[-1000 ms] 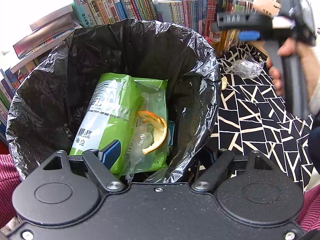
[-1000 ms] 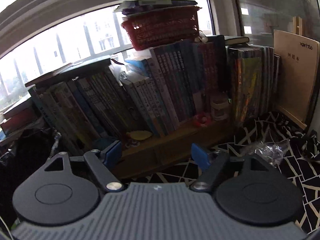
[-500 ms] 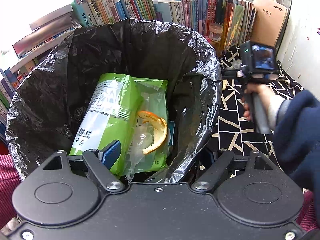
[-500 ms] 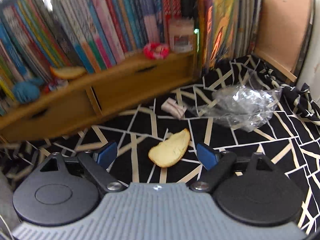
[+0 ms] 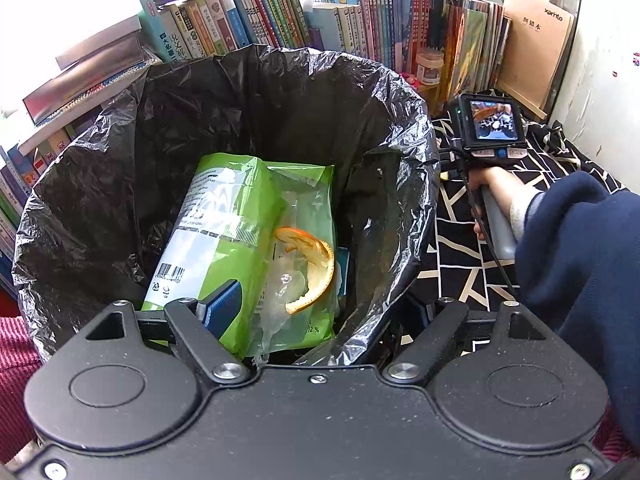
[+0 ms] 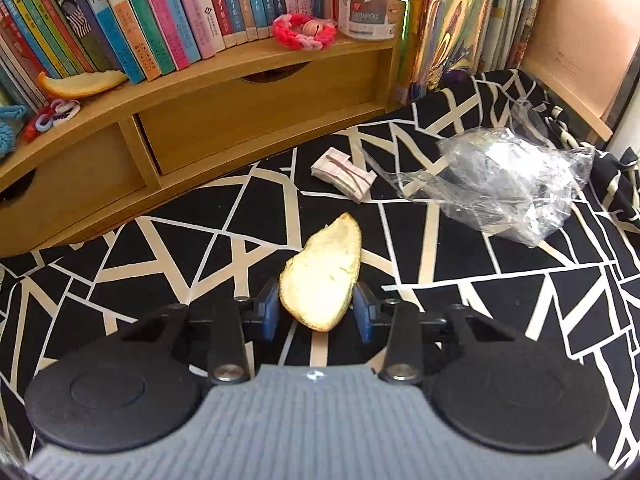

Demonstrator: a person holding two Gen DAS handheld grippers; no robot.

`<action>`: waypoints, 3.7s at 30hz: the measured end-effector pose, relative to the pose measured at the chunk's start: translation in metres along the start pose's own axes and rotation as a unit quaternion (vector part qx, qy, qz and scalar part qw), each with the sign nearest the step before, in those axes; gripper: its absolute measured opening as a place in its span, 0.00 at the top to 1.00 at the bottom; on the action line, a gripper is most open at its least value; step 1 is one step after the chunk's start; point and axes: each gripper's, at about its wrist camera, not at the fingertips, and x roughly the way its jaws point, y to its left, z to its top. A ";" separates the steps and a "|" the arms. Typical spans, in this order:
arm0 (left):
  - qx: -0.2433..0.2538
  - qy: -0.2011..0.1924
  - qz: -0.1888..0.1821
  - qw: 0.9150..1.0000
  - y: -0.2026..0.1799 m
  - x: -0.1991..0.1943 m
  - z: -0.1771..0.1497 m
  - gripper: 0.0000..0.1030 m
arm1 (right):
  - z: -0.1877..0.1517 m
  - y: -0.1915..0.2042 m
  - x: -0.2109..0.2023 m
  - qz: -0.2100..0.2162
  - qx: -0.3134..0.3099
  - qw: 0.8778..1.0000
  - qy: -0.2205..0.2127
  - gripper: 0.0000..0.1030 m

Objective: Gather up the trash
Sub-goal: 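Move the right gripper to the bread crust and grasp it, then carry the bread crust with the right gripper over the bin and release, then move the right gripper to the clear plastic bag and grasp it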

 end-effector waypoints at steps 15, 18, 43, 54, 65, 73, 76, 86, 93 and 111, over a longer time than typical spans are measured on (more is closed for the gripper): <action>-0.009 0.005 -0.004 1.000 0.002 0.002 0.000 0.22 | 0.024 0.003 -0.123 0.071 -0.034 0.995 -0.064 0.60; -0.010 0.006 -0.004 1.000 0.003 0.002 0.000 0.22 | 0.029 0.009 -0.164 0.107 -0.046 0.989 -0.091 0.60; -0.010 0.004 -0.003 1.000 0.002 0.002 -0.001 0.22 | -0.013 0.086 -0.298 0.382 -0.171 0.889 -0.184 0.54; -0.010 0.004 -0.003 1.000 0.002 0.001 -0.001 0.22 | -0.016 0.089 -0.294 0.388 -0.179 0.887 -0.173 0.53; -0.009 0.003 -0.002 1.000 0.002 0.001 -0.001 0.22 | -0.015 0.087 -0.292 0.381 -0.176 0.891 -0.174 0.40; -0.010 0.004 -0.002 1.000 0.003 0.002 -0.001 0.22 | -0.010 0.081 -0.289 0.365 -0.162 0.899 -0.180 0.36; -0.009 0.003 -0.002 1.000 0.002 0.002 -0.001 0.22 | -0.006 0.076 -0.286 0.352 -0.153 0.905 -0.186 0.35; -0.009 0.003 -0.001 1.000 0.002 0.001 -0.001 0.22 | 0.019 0.039 -0.258 0.262 -0.091 0.938 -0.210 0.27; -0.009 0.003 -0.002 1.000 0.003 0.001 0.000 0.22 | 0.029 -0.001 -0.192 0.117 -0.020 0.978 -0.171 0.24; -0.007 0.003 -0.001 1.000 0.003 0.001 0.000 0.22 | 0.024 -0.042 -0.113 -0.024 0.023 0.994 -0.103 0.22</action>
